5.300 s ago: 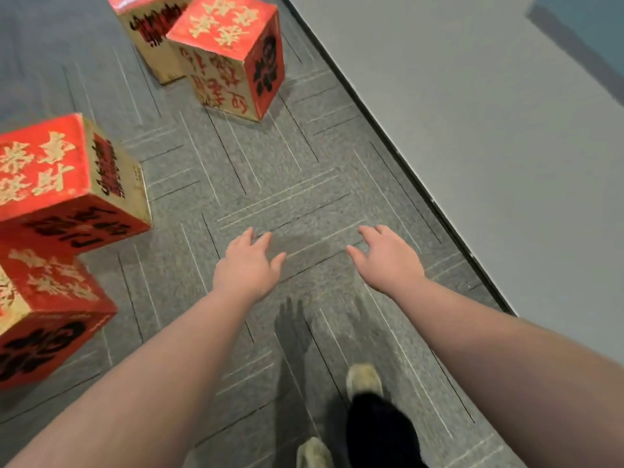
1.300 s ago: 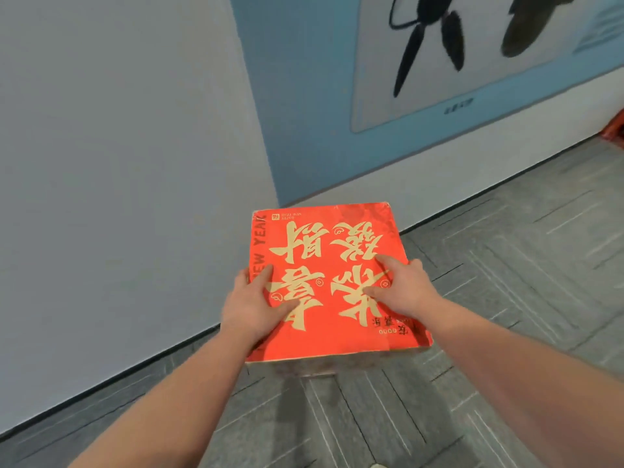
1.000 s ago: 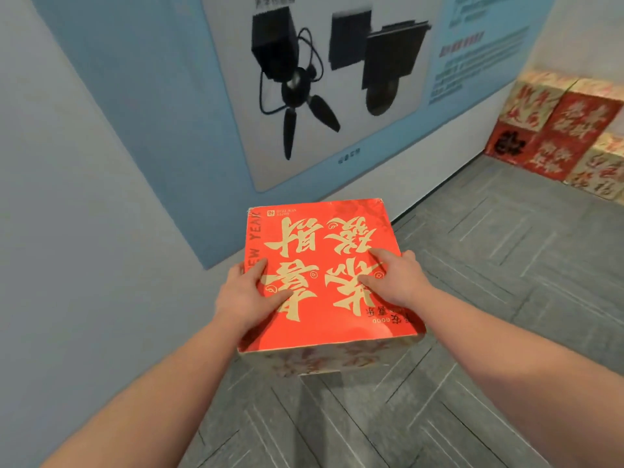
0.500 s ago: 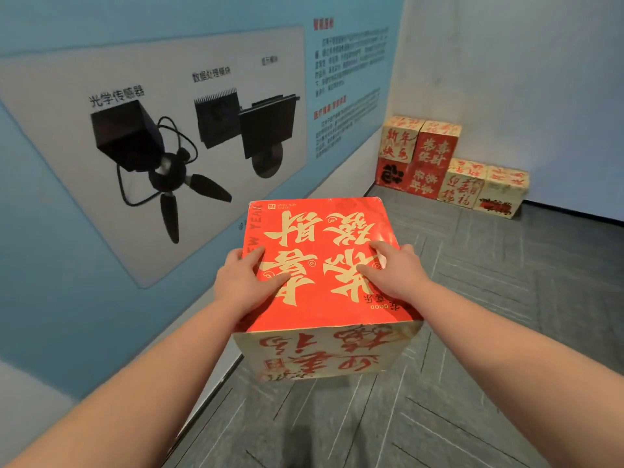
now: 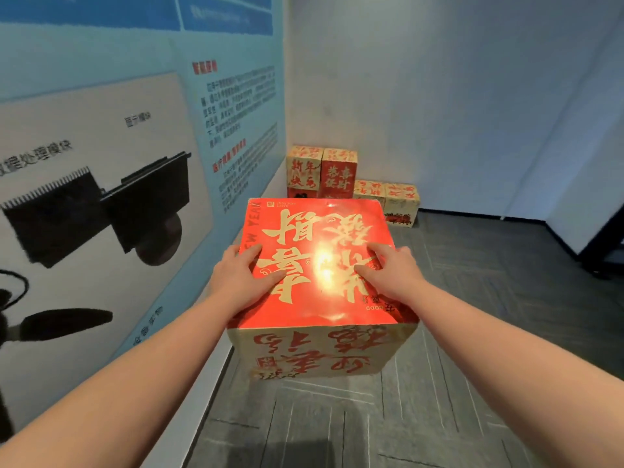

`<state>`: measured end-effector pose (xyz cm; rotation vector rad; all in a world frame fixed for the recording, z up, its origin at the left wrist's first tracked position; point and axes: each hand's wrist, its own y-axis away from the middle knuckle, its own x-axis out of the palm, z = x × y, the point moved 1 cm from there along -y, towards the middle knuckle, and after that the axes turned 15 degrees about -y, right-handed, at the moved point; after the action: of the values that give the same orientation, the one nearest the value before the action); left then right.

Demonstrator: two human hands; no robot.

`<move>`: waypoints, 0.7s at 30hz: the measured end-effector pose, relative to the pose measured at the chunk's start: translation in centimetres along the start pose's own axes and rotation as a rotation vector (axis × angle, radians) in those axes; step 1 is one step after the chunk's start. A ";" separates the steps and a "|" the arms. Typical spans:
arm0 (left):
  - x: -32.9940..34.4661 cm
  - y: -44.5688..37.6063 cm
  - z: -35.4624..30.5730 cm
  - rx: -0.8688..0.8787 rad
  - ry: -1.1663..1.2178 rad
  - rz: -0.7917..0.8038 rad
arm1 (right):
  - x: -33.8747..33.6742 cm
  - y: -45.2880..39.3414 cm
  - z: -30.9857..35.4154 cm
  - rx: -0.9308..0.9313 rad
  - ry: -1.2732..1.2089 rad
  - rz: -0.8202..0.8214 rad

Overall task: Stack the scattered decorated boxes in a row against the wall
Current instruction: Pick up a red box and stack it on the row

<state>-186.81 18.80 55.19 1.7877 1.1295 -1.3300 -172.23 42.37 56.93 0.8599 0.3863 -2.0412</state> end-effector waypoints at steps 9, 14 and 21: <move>0.5 -15.5 -6.3 0.062 0.001 -0.025 | -2.8 -15.8 -2.2 0.033 -0.048 -0.067; 1.1 -24.1 -10.1 0.046 -0.045 -0.010 | -4.0 -25.2 -3.5 0.079 -0.086 -0.040; 2.4 -36.6 -15.2 0.067 -0.064 0.006 | -6.6 -37.9 -5.3 0.093 -0.105 -0.068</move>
<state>-213.23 48.30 57.44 1.7817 1.0559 -1.4257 -198.24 71.16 56.05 0.8005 0.2668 -2.1712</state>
